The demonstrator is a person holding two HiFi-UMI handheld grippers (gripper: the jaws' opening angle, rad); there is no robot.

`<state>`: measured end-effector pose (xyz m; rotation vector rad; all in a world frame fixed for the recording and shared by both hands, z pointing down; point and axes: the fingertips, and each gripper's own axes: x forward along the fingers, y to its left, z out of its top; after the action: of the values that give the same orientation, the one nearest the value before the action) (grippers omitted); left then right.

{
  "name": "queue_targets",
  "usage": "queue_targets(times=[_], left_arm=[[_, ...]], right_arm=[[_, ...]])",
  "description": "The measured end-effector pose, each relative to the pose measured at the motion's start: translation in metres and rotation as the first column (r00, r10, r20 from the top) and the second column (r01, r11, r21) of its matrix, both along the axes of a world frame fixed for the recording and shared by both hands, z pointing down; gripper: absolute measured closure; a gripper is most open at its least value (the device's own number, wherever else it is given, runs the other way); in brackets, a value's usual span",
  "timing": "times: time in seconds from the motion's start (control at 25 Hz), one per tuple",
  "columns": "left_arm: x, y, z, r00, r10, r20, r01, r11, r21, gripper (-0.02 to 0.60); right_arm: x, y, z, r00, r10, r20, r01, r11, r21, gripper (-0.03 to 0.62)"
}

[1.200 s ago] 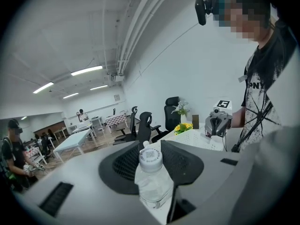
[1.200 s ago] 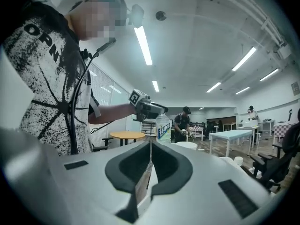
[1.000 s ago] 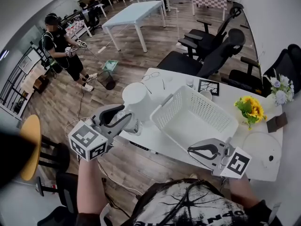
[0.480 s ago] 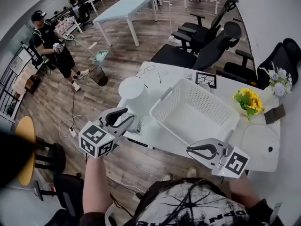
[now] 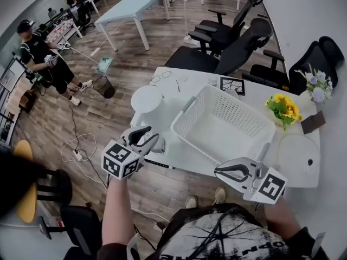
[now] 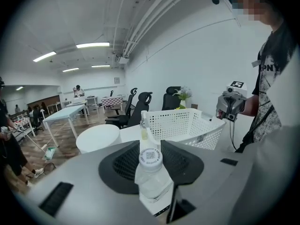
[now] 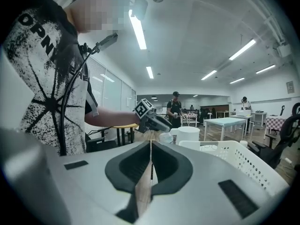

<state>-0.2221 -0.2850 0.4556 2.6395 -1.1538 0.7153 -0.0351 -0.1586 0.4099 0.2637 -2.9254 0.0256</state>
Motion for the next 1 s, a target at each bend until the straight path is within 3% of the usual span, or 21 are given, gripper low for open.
queue_targets(times=[0.64,1.0], left_arm=[[0.000,-0.015,0.061,1.000,0.015,0.002,-0.014,0.997,-0.071,0.436],[0.009,-0.023,0.066,1.000,0.005,-0.023,-0.005,0.999,-0.040,0.436]], right_arm=[[-0.009,-0.002,0.008,0.997,0.041,-0.060,-0.041,0.999,-0.011,0.569],[-0.010,0.000,0.013,0.997,0.044,-0.070,-0.045,0.999,-0.012,0.569]])
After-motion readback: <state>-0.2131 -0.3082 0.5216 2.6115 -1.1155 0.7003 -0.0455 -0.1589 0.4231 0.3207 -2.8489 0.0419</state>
